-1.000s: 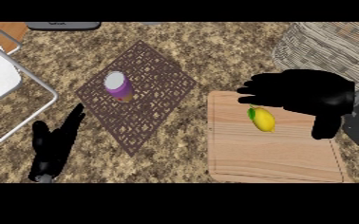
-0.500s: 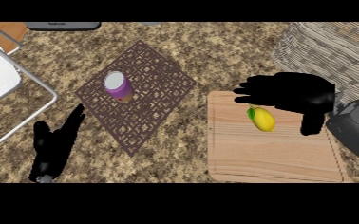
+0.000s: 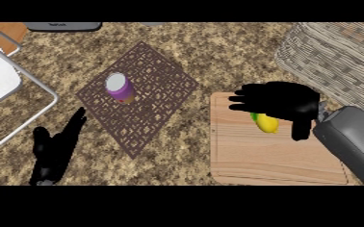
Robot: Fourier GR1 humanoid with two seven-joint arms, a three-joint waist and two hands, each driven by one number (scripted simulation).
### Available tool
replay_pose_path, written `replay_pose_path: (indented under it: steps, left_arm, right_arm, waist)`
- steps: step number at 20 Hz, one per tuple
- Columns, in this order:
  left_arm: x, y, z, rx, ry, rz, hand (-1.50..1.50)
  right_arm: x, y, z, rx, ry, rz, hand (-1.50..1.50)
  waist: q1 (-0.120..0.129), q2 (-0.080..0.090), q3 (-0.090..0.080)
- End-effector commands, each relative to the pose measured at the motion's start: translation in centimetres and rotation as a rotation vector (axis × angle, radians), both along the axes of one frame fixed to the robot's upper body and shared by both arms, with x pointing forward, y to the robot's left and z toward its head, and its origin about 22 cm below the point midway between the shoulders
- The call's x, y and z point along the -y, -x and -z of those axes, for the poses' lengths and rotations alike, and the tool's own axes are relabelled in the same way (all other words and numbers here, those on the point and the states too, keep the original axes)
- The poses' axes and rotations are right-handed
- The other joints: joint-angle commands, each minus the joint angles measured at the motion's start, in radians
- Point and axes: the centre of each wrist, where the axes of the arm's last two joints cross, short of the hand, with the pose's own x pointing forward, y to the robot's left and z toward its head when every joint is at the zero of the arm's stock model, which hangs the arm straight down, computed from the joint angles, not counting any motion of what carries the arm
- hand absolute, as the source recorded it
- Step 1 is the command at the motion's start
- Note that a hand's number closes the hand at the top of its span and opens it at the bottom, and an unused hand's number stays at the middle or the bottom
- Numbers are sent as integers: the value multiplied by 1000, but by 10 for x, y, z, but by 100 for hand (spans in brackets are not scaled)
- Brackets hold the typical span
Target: Pick the lemon from the cutting board and place it in the basket
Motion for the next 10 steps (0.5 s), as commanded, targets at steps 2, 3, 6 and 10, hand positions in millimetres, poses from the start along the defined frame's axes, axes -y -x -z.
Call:
replay_pose_path:
  steps: [2, 3, 6, 10]
  left_arm:
    - [3, 1, 23, -150, 31, -24, 0]
    - [1, 16, 22, -152, 21, -17, 0]
    - [2, 12, 25, -153, 34, -29, 0]
    - [24, 17, 22, -163, 37, -26, 0]
  right_arm:
    - [0, 4, 17, 26, 61, -7, -150]
    - [6, -6, 16, 27, 80, 19, -150]
    - [-3, -7, 21, 38, 122, 14, -150]
    - [-1, -2, 23, 21, 136, 17, -150]
  waist:
    - [-8, 11, -15]
    - [6, 11, -15]
    - [4, 11, -15]
    - [-3, 7, -14]
